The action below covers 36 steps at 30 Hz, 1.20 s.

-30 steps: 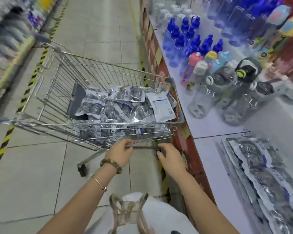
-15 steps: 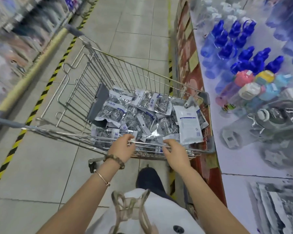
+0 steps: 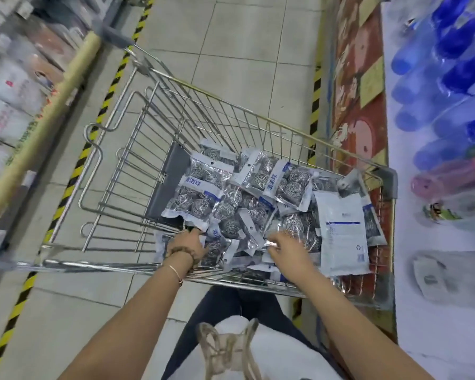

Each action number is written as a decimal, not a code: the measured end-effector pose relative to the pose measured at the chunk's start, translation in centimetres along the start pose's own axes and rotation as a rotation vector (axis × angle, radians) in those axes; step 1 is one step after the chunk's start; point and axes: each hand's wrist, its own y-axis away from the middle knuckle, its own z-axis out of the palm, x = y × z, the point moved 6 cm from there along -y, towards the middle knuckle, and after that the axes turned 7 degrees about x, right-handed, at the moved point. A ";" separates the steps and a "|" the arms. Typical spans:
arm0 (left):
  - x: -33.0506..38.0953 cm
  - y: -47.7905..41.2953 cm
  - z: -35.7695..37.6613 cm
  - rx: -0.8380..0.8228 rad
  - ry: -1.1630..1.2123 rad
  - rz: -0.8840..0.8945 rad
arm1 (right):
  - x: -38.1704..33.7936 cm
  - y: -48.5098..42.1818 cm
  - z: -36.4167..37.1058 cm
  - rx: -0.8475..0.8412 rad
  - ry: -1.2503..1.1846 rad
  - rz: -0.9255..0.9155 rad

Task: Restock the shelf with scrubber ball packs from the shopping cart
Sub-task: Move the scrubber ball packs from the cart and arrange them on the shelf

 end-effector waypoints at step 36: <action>8.2 -1.7 -3.0 -0.261 0.928 0.046 | 1.0 -0.9 1.2 0.283 -0.943 0.667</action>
